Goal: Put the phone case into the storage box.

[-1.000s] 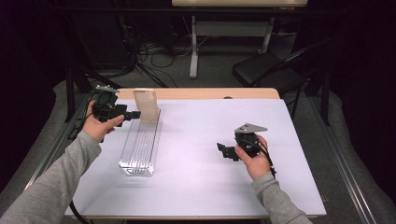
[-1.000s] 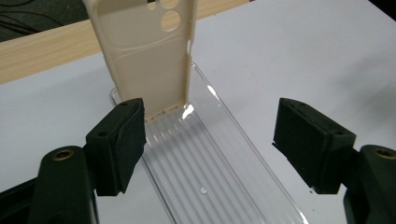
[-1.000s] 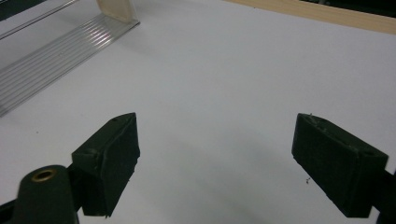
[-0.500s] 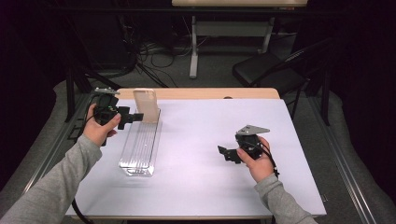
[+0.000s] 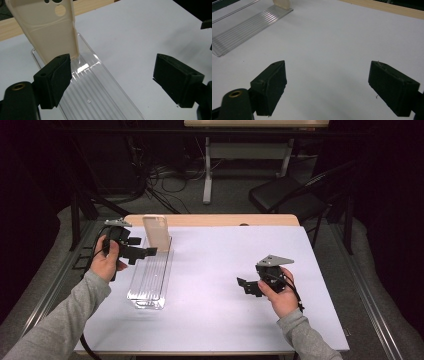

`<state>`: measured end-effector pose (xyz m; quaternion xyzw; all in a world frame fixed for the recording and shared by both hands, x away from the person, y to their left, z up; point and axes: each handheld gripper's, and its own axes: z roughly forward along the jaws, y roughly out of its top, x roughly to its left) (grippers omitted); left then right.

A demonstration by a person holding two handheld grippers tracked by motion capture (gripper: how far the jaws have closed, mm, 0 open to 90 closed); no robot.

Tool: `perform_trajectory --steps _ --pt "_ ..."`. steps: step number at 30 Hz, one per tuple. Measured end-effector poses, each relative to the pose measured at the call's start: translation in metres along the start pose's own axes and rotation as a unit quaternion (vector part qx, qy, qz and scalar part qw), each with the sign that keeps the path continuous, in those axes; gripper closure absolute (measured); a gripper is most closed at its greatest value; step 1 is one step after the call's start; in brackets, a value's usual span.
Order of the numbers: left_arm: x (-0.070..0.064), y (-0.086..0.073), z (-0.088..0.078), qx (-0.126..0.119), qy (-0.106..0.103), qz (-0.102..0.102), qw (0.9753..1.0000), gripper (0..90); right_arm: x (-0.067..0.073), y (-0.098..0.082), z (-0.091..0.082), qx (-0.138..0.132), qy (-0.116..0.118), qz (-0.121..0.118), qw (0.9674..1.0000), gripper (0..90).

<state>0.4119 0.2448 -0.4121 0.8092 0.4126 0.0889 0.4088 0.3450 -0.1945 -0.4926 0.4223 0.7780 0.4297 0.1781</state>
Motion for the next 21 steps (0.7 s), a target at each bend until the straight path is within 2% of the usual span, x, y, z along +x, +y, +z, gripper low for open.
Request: perform_trajectory --steps 3,9,16,19,21 --pt "-0.004 -0.003 -0.001 -0.008 -0.005 0.003 1.0000 15.3 -0.001 -0.001 -0.002 -0.003 -0.001 -0.001 1.0000 14.7" --pt "-0.014 -0.009 0.001 0.000 -0.001 0.023 0.9997 15.2 -0.002 -0.005 -0.006 0.000 0.000 -0.001 1.0000 14.6" --pt "-0.027 -0.017 0.006 0.000 -0.020 0.029 0.9994 15.2 -0.004 -0.009 -0.011 0.000 0.000 0.002 1.0000 14.4" --pt "-0.032 -0.021 0.008 0.000 -0.026 0.041 0.9988 15.2 -0.004 -0.011 -0.013 0.000 0.000 0.004 1.0000 14.0" --pt "-0.035 -0.023 0.008 -0.002 -0.029 0.043 0.9987 15.3 -0.004 -0.012 -0.014 0.000 0.001 0.006 1.0000 14.0"
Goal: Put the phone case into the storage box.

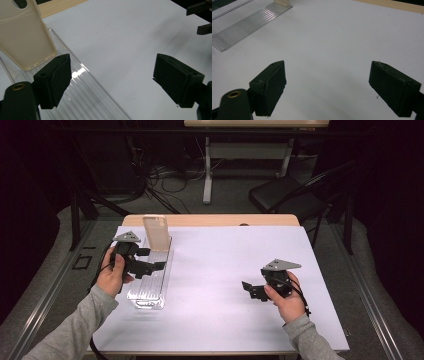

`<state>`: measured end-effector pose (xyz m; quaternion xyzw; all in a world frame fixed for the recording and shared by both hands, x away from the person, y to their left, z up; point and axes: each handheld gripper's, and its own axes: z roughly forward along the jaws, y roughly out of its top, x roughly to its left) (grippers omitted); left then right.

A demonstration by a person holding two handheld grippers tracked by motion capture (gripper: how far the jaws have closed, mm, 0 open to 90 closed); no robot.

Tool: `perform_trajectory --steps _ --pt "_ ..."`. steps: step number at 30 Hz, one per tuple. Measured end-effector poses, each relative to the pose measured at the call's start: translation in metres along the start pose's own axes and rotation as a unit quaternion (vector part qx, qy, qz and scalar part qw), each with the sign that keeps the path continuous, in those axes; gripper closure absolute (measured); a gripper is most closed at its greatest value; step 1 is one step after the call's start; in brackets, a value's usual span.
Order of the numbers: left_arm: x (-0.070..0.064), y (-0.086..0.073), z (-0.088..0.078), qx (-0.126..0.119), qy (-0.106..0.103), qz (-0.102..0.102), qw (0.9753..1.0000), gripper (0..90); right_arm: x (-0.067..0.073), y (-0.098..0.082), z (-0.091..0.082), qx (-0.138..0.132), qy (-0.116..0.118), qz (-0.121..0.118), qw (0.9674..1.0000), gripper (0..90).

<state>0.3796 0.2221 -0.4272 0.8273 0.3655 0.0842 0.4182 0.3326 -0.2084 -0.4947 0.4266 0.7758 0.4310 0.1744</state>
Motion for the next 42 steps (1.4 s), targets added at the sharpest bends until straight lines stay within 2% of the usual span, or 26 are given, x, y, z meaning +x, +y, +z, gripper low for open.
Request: perform_trajectory --steps 2,9,11,17,24,42 --pt "-0.002 -0.002 0.000 -0.004 -0.008 0.000 1.0000 15.3 0.000 -0.001 -0.001 0.000 -0.001 0.001 1.0000 13.9" --pt "-0.009 -0.013 0.002 -0.012 0.001 0.008 0.9999 15.3 -0.002 -0.005 -0.004 -0.004 -0.003 0.004 1.0000 13.4" --pt "-0.010 -0.016 0.003 -0.013 -0.009 0.007 0.9999 15.3 -0.002 -0.006 -0.006 -0.005 -0.004 0.007 1.0000 13.3" --pt "-0.012 -0.023 0.006 -0.011 -0.014 0.003 0.9998 15.3 -0.002 -0.010 -0.009 -0.008 -0.006 0.008 0.9999 12.3" --pt "-0.012 -0.030 0.008 -0.019 -0.011 -0.005 0.9998 15.3 0.000 -0.014 -0.009 -0.004 -0.010 0.000 0.9999 8.9" --pt "-0.017 -0.057 0.014 -0.010 0.001 -0.011 0.9999 15.3 0.000 -0.025 -0.012 0.013 -0.016 0.001 0.9998 2.5"
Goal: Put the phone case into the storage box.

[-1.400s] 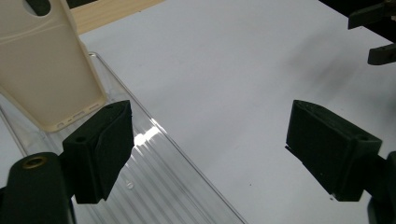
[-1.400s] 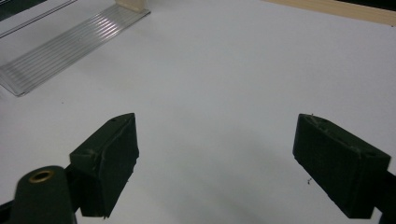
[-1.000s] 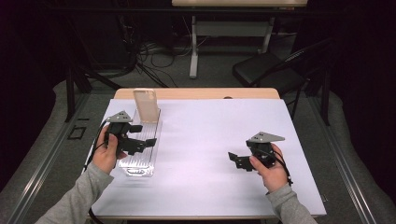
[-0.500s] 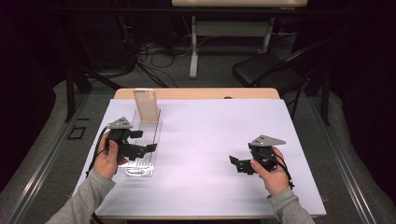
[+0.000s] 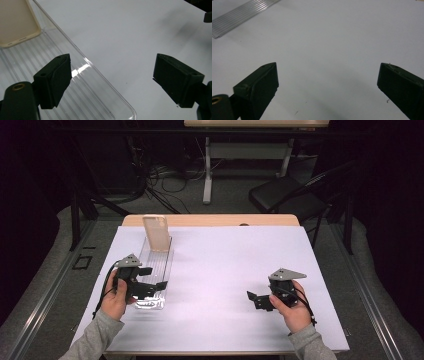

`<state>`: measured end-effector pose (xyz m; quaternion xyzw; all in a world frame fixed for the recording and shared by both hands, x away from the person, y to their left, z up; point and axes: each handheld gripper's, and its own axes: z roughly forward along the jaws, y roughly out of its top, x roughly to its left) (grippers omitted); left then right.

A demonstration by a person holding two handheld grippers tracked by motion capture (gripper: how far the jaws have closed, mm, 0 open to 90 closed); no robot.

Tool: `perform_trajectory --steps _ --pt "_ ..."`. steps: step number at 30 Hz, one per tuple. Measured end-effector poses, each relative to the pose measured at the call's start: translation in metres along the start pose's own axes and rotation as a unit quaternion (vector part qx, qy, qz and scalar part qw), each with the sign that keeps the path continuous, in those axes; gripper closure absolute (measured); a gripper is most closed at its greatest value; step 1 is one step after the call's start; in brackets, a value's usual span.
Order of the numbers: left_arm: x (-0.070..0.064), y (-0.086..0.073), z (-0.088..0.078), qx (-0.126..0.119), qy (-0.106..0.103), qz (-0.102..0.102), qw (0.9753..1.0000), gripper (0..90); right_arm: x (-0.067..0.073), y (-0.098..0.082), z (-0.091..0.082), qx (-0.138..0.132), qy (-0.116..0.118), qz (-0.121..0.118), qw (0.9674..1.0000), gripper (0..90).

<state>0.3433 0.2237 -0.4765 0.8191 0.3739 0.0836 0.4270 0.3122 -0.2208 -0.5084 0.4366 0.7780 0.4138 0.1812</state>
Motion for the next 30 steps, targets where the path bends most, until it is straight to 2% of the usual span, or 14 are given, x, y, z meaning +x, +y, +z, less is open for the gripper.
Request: perform_trajectory --steps 7,13,16,22,30 --pt "-0.003 -0.005 -0.001 -0.005 0.003 -0.002 1.0000 15.3 -0.002 -0.006 -0.002 0.003 -0.002 0.006 1.0000 1.3" --pt "-0.005 -0.009 -0.002 -0.021 0.002 -0.013 0.9997 15.2 -0.003 -0.011 -0.003 0.005 -0.002 0.012 0.9999 1.3" --pt "-0.005 -0.010 -0.001 -0.020 0.002 -0.013 0.9997 15.2 -0.005 -0.012 -0.004 0.003 -0.002 0.015 0.9999 1.3" --pt "-0.003 -0.011 -0.002 -0.033 -0.003 -0.028 0.9990 15.3 -0.006 -0.013 -0.005 0.001 -0.002 0.020 0.9998 1.3" --pt "-0.001 -0.012 -0.003 -0.037 0.000 -0.029 0.9989 15.3 -0.005 -0.015 -0.003 0.000 0.000 0.016 0.9999 1.4"
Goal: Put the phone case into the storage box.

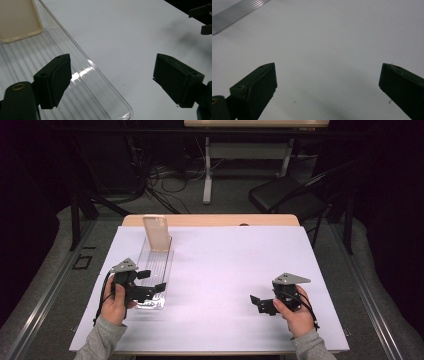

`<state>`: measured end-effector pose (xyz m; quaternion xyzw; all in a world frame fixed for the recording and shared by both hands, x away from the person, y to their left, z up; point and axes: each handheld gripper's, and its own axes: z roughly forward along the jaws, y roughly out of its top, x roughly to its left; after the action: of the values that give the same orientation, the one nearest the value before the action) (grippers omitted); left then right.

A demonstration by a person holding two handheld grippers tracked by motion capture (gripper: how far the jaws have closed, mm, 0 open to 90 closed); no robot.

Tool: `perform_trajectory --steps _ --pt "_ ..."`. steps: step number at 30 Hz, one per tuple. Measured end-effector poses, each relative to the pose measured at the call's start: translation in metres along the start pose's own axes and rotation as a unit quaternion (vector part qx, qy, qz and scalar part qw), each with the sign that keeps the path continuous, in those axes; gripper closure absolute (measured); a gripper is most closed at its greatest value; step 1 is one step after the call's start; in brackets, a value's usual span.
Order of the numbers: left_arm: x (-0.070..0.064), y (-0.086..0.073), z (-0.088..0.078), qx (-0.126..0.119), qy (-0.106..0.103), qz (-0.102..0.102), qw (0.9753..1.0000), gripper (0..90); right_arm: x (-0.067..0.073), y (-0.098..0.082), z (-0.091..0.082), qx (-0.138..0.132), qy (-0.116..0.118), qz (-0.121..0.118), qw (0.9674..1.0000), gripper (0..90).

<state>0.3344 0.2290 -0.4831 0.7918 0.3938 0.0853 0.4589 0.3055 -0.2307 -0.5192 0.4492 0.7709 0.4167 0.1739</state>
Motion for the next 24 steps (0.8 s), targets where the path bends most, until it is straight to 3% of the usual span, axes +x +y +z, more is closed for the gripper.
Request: perform_trajectory --steps 24 --pt "0.0033 -0.0099 -0.0049 -0.005 0.005 -0.010 0.9999 15.3 0.0012 -0.0071 -0.0008 -0.005 -0.006 -0.008 0.9999 2.1"
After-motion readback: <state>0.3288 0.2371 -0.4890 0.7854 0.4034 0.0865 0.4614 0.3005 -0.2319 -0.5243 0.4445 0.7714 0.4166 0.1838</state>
